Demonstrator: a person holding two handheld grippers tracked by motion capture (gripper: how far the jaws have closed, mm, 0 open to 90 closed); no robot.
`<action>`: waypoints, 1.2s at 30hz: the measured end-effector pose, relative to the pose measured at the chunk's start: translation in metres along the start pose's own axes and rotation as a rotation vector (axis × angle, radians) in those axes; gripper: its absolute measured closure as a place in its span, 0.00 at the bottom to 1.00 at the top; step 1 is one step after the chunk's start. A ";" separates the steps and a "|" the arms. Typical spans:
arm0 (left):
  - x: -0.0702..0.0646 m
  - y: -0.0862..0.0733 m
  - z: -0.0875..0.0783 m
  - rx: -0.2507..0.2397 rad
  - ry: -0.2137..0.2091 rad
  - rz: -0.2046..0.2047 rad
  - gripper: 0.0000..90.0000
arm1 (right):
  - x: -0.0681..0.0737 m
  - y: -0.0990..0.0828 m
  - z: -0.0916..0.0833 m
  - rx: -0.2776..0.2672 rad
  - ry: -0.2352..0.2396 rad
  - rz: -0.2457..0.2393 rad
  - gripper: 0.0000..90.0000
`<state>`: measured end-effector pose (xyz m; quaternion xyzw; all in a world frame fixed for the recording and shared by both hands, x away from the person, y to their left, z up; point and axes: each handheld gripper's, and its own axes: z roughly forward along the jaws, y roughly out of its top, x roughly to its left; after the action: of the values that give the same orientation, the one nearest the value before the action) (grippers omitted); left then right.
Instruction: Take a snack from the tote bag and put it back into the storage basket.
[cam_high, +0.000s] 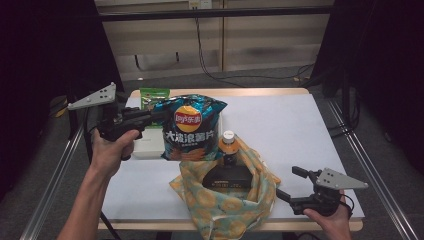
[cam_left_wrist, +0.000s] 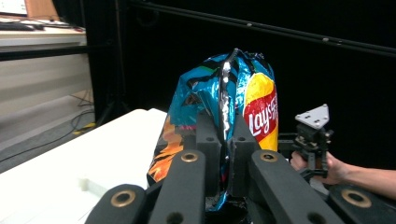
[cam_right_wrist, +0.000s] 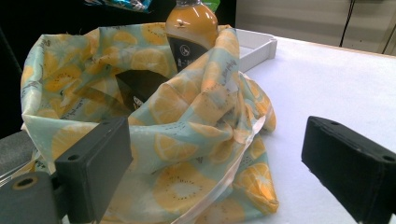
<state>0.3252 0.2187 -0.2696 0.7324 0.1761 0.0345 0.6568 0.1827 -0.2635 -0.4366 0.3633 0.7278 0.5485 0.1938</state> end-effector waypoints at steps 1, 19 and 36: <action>0.003 0.001 -0.003 -0.003 0.009 0.000 0.96 | 0.000 0.000 0.000 0.000 0.001 0.000 0.08; 0.042 0.006 -0.007 0.011 0.127 0.013 0.96 | 0.000 0.000 0.002 0.004 0.003 -0.003 0.08; 0.086 -0.001 0.019 0.102 0.208 0.020 0.96 | 0.000 0.000 0.002 0.009 0.003 0.004 0.08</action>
<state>0.4110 0.2271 -0.2882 0.7592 0.2373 0.1077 0.5964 0.1836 -0.2623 -0.4375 0.3647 0.7299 0.5460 0.1901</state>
